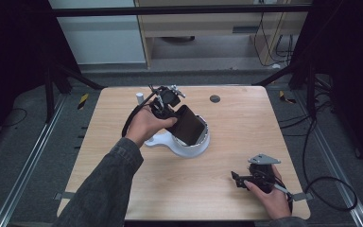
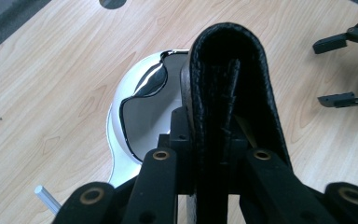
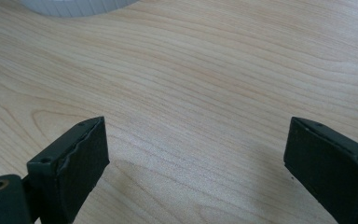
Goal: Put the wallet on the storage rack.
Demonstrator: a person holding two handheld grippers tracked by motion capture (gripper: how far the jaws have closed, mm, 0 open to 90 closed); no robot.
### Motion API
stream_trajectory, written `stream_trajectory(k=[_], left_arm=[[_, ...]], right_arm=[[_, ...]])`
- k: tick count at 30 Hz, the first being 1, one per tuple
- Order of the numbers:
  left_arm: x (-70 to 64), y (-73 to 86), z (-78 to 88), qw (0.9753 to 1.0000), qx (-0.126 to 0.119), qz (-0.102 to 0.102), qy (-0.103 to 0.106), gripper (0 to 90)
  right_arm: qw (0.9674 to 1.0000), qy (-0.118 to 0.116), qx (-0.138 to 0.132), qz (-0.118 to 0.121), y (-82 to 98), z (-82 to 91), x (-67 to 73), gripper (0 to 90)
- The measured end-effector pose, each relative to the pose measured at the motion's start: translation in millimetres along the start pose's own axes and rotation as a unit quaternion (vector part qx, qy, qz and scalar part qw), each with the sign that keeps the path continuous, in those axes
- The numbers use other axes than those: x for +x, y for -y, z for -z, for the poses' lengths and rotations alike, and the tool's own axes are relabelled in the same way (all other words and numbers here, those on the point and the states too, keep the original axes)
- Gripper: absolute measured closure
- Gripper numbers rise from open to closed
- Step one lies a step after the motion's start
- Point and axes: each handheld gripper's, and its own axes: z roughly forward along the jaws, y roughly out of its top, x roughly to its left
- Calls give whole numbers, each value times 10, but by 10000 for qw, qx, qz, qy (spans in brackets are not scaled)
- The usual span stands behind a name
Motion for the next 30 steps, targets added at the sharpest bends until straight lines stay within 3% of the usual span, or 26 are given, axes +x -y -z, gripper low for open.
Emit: stream_trajectory(k=[5, 17, 30], left_arm=[[18, -11, -56, 9999, -16, 46, 107, 796], [124, -28, -101, 9999, -10, 79, 147, 791], [154, -10, -14, 9994, -279, 47, -223, 692]], right_arm=[[10000, 31, -36, 8, -3, 7, -8, 62], [10000, 34, 22, 10, 0, -2, -1, 62], [10000, 26, 31, 47, 5, 1, 0, 62]])
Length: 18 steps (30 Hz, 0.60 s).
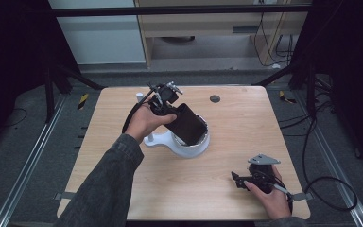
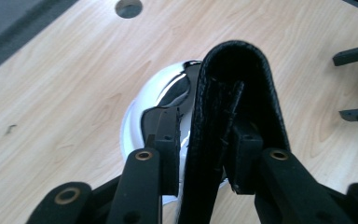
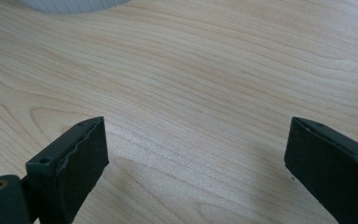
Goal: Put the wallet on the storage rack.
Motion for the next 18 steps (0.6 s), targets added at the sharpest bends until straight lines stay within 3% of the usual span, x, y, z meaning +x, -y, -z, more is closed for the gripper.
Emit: stream_trajectory(k=[8, 18], left_arm=[[8, -6, 77, 9996, -195, 7, -218, 668], [23, -27, 178, 9991, -322, 45, -290, 649]], right_arm=[[10000, -34, 5, -12, 2, 4, 6, 63], [10000, -32, 25, -2, 3, 3, 7, 63]])
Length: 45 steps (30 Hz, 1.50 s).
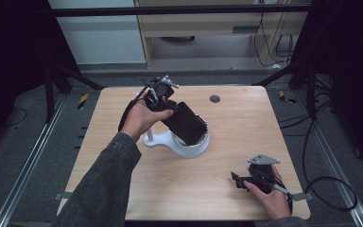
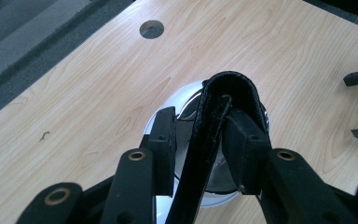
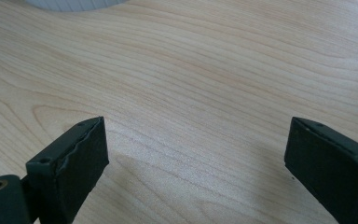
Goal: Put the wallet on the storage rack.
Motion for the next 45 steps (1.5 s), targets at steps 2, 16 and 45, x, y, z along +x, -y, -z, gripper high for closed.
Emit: stream_trajectory(k=[2, 16, 45], left_arm=[[-3, 2, 25, 10000, -32, 2, -3, 646], [-12, -55, 223, 9993, -368, 69, 34, 605], [-164, 4, 430, 9981, -558, -234, -81, 547]], right_arm=[[10000, -16, 3, -16, 2, 3, 3, 63], [10000, -17, 31, 15, 3, -7, 1, 65], [10000, -21, 13, 30, 1, 2, 6, 66]])
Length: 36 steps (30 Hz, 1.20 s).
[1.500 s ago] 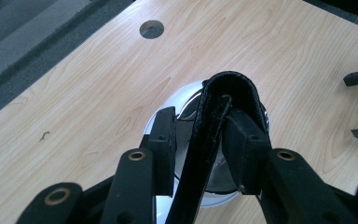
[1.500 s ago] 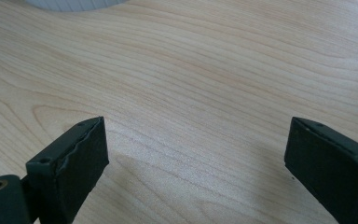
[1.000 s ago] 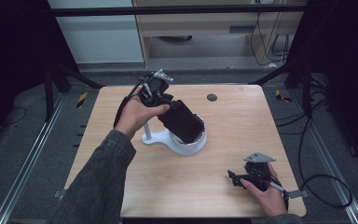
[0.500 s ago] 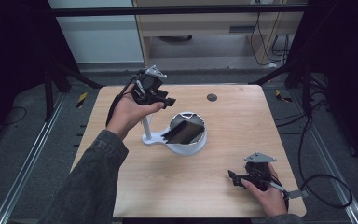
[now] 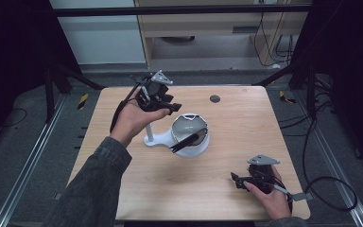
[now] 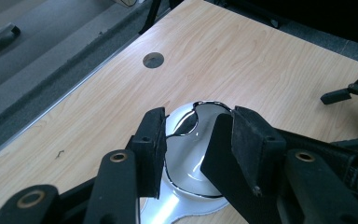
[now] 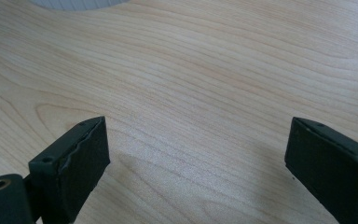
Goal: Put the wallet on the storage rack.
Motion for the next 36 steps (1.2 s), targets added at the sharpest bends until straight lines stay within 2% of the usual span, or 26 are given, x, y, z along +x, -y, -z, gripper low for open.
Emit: stream_trajectory(k=[7, 13, 17, 19, 24, 28, 36], left_arm=[[-171, 125, 61, 9997, -34, -154, 162, 503], [-276, 249, 82, 9993, -19, -231, 292, 273], [-322, 337, 120, 9991, -126, -110, 393, 146], [-345, 419, 149, 9986, -289, -4, 451, 112], [-361, 633, 194, 9971, -562, 114, 508, 76], [-358, 792, 215, 9968, -576, 200, 510, 75], [-398, 1083, 247, 9975, -499, 229, 451, 74]], right_arm=[[10000, 13, 7, 27, 3, -6, -3, 66], [10000, 26, 21, 2, 9, -9, -5, 66], [10000, 13, 37, -22, 9, -15, 1, 65], [10000, 11, 31, -4, 9, -12, 0, 65], [10000, 17, 48, 6, 9, -19, 2, 65], [10000, 39, 49, 35, 13, -11, 2, 65], [10000, 36, 69, 25, 12, -24, 1, 65]])
